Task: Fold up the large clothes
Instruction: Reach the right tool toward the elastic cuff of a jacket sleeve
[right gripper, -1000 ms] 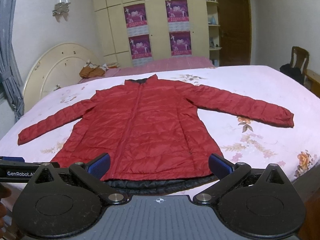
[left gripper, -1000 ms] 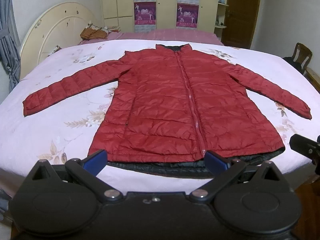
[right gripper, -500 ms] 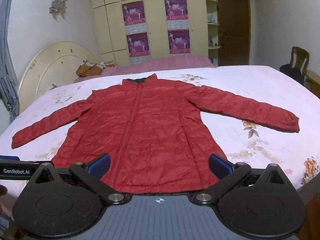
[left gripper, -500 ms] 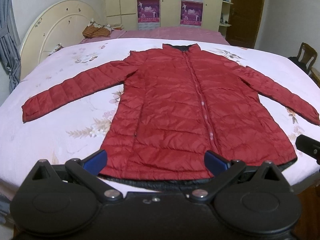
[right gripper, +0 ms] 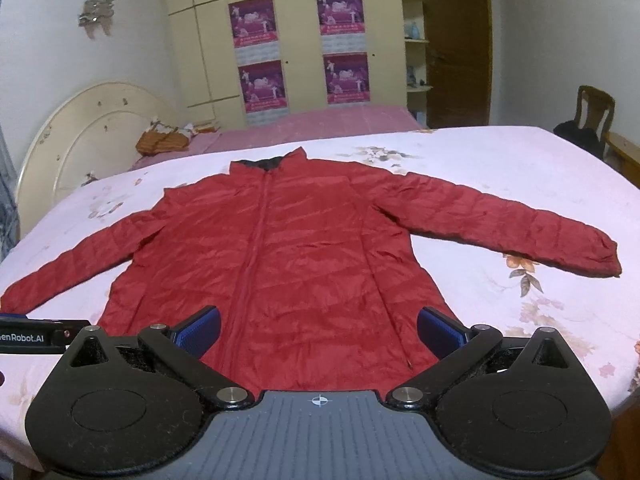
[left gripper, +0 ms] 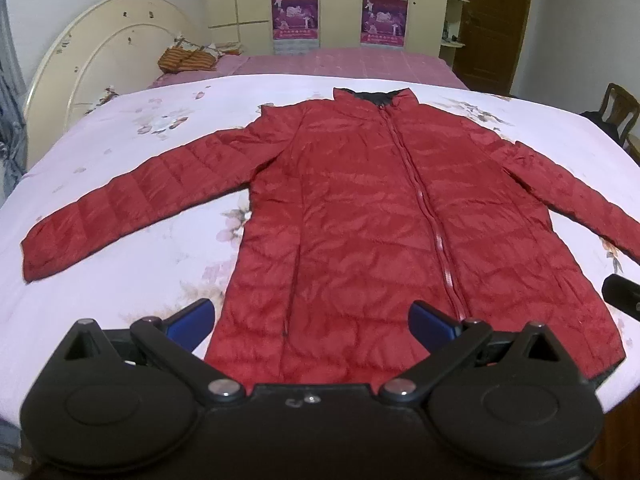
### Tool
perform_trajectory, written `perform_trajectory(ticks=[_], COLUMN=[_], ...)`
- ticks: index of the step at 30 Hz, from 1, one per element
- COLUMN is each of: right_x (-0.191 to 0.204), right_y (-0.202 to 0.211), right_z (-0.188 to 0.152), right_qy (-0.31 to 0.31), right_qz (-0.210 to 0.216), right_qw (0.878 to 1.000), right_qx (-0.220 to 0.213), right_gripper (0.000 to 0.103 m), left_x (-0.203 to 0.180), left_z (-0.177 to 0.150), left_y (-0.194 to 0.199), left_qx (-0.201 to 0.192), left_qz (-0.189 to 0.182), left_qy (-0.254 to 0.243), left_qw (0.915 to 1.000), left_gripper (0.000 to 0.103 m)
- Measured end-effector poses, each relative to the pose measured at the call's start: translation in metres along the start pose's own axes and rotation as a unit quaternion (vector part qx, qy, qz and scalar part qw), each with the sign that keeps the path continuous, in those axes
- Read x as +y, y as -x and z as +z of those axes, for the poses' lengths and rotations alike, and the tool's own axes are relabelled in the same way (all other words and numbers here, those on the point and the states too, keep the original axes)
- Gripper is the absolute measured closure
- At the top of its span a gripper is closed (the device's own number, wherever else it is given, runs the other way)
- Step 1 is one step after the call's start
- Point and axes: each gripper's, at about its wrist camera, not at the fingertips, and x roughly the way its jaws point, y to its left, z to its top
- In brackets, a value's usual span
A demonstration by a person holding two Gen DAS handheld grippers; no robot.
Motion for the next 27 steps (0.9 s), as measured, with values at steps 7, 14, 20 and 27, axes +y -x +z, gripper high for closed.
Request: perform_trajectory(ticks=[7,14,20,27], right_x=[0.006,0.006,-0.003,-0.035], right_y=[-0.03,-0.047,-0.06,-0.079], right_z=[0.019,0.036,0.048,0.065], right_qy=[-0.015,-0.033,-0.042,-0.044], right_qz=[-0.029,-0.058,-0.074,-0.088], right_qw=[0.999,0.998,0.996,0.995], right_qx=[-0.001,-0.007,-0.01,-0.013], right_gripper=[0.0,0.0,0.0,0.0], left_x=[0.014,0.024,0.024,0.012], left_z=[0.029,0.053,0.068,0.081], left_y=[-0.034,-0.062,-0.084,-0.101], left_qx=[0.005,0.007,0.013,0.012], left_qz=[-0.013,-0.02,-0.022,-0.011], left_qy=[-0.008,-0.013,-0.008,0.004], left_qw=[0.9999,0.9997,0.9996,0.9999], left_gripper=[0.0,0.0,0.0,0.0])
